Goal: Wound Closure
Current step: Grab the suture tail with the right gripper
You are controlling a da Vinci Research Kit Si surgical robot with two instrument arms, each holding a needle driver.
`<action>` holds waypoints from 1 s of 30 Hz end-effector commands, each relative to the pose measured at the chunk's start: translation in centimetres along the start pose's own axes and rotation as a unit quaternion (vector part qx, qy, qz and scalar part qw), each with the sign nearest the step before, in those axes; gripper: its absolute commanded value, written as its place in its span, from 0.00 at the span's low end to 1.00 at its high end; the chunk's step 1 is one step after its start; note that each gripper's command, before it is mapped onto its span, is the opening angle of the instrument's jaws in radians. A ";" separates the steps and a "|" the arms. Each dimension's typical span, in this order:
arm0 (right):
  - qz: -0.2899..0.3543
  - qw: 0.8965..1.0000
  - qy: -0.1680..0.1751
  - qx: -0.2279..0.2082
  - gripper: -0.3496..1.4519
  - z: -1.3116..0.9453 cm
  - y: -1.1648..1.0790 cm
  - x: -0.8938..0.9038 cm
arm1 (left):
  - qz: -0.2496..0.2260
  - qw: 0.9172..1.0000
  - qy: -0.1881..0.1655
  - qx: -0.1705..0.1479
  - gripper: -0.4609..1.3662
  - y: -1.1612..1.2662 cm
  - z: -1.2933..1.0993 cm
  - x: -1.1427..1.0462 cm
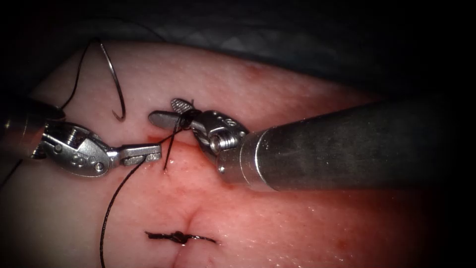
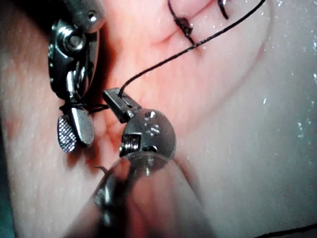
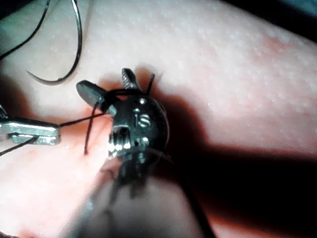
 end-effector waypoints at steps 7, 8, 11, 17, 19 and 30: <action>-0.001 1.000 0.006 0.000 0.70 -0.04 -0.07 0.01 | 0.003 1.000 -0.003 -0.006 0.06 -0.02 -0.03 0.06; -0.001 1.000 0.006 0.000 0.70 -0.05 -0.08 0.01 | 0.003 1.000 -0.003 -0.006 0.06 -0.03 -0.03 0.06; -0.002 1.000 0.006 0.001 0.72 -0.10 -0.13 -0.01 | 0.005 1.000 -0.004 -0.005 0.06 -0.03 -0.03 0.07; -0.003 1.000 0.012 -0.011 0.71 -0.22 -0.19 -0.05 | 0.008 1.000 -0.005 -0.005 0.06 -0.02 -0.03 0.08; -0.002 1.000 0.017 -0.019 0.71 -0.25 -0.19 -0.06 | 0.011 1.000 -0.006 -0.004 0.06 -0.02 -0.02 0.09; 0.008 0.995 0.035 -0.089 0.71 -0.41 -0.06 -0.06 | 0.024 1.000 -0.012 0.002 0.06 -0.01 0.09 0.15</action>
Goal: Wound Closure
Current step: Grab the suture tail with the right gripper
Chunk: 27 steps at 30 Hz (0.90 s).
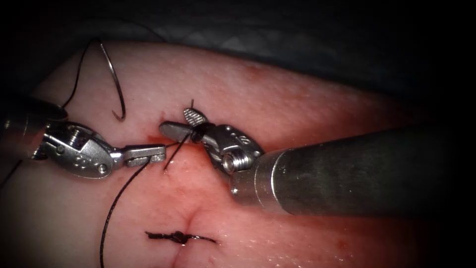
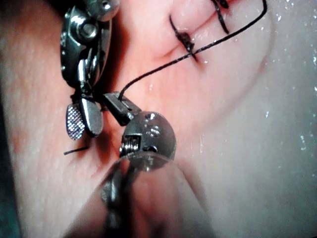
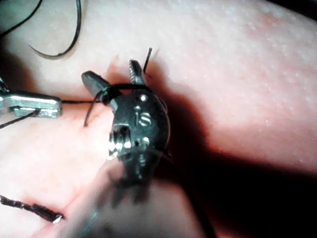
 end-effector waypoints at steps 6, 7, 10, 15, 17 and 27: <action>0.016 0.999 0.002 -0.031 0.73 -0.01 0.11 0.00 | 0.008 1.000 -0.004 0.000 0.06 0.00 0.08 0.02; 0.019 0.999 0.003 -0.035 0.73 -0.01 0.13 -0.01 | 0.008 1.000 -0.005 0.000 0.06 0.00 0.09 0.02; 0.035 0.998 0.003 -0.050 0.73 0.02 0.19 -0.03 | 0.014 1.000 -0.005 0.001 0.06 0.01 0.11 0.02; 0.057 0.997 -0.004 -0.061 0.74 0.10 0.28 -0.08 | 0.018 1.000 -0.004 0.002 0.06 0.03 0.13 0.01; 0.060 0.996 -0.003 -0.064 0.75 0.14 0.33 -0.08 | 0.018 1.000 -0.003 0.001 0.06 0.04 0.14 0.00; 0.073 0.994 -0.009 -0.076 0.74 0.29 0.47 -0.10 | 0.022 1.000 0.000 0.003 0.06 0.08 0.19 0.00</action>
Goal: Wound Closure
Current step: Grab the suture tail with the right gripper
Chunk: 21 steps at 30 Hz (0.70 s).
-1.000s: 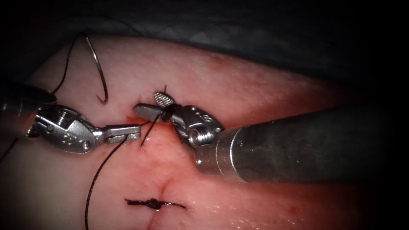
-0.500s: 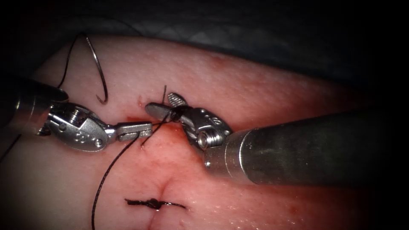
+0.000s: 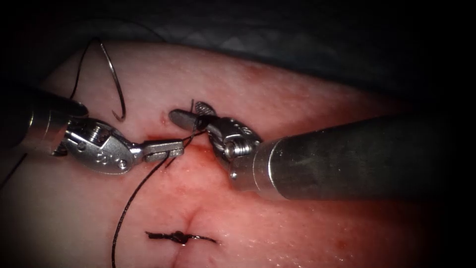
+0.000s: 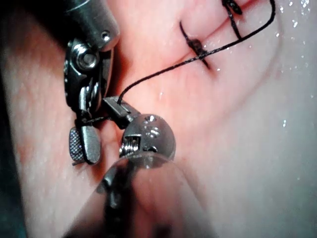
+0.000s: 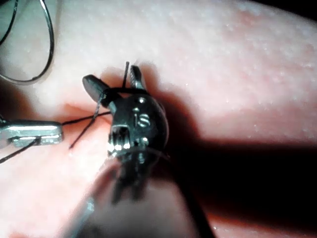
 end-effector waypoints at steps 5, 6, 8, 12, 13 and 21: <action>-0.007 1.000 -0.009 -0.008 0.74 0.06 0.07 -0.08 | 0.003 1.000 0.000 -0.002 0.06 0.00 0.00 0.00; -0.007 1.000 -0.009 -0.008 0.74 0.07 0.08 -0.09 | 0.003 1.000 0.000 -0.002 0.06 0.00 0.00 0.00; -0.007 1.000 -0.010 -0.008 0.74 0.09 0.09 -0.09 | 0.003 1.000 0.001 -0.004 0.06 0.00 0.00 0.00; -0.006 1.000 -0.009 -0.009 0.73 0.12 0.10 -0.07 | 0.003 1.000 0.001 -0.004 0.06 0.00 0.00 0.00; -0.006 1.000 -0.008 -0.010 0.73 0.15 0.11 -0.07 | 0.003 1.000 0.001 -0.004 0.06 0.01 0.00 0.00; -0.005 1.000 -0.006 -0.013 0.68 0.24 0.16 -0.04 | 0.007 1.000 0.002 -0.005 0.06 0.02 0.00 0.00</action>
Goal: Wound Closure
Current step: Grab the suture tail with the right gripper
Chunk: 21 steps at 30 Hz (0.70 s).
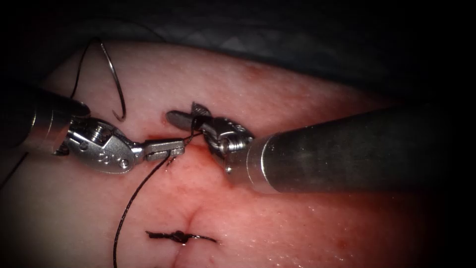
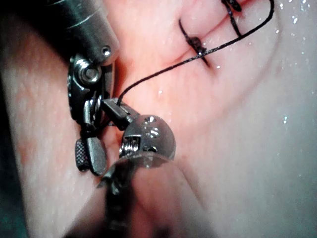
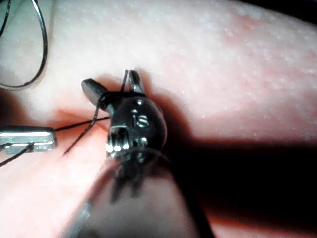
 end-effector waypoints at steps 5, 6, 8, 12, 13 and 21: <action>0.004 1.000 -0.003 0.004 0.63 0.03 -0.02 -0.01 | 0.000 1.000 0.002 -0.003 0.06 0.00 0.00 0.00; 0.004 1.000 -0.004 0.005 0.62 0.03 -0.03 -0.01 | 0.000 1.000 0.002 -0.004 0.06 0.00 0.00 0.00; 0.004 1.000 -0.006 0.008 0.58 0.04 -0.05 -0.01 | 0.000 1.000 0.002 -0.004 0.06 -0.01 0.01 0.00; 0.005 1.000 -0.010 0.015 0.18 0.04 -0.09 -0.02 | 0.000 1.000 0.002 -0.003 0.06 0.00 0.01 -0.01; 0.005 1.000 -0.009 0.019 0.04 0.03 -0.10 -0.02 | 0.001 1.000 0.002 -0.003 0.06 0.00 0.01 -0.01; -0.029 0.999 0.016 0.033 0.00 -0.08 -0.19 0.05 | 0.004 1.000 -0.001 -0.010 0.06 0.02 0.03 -0.07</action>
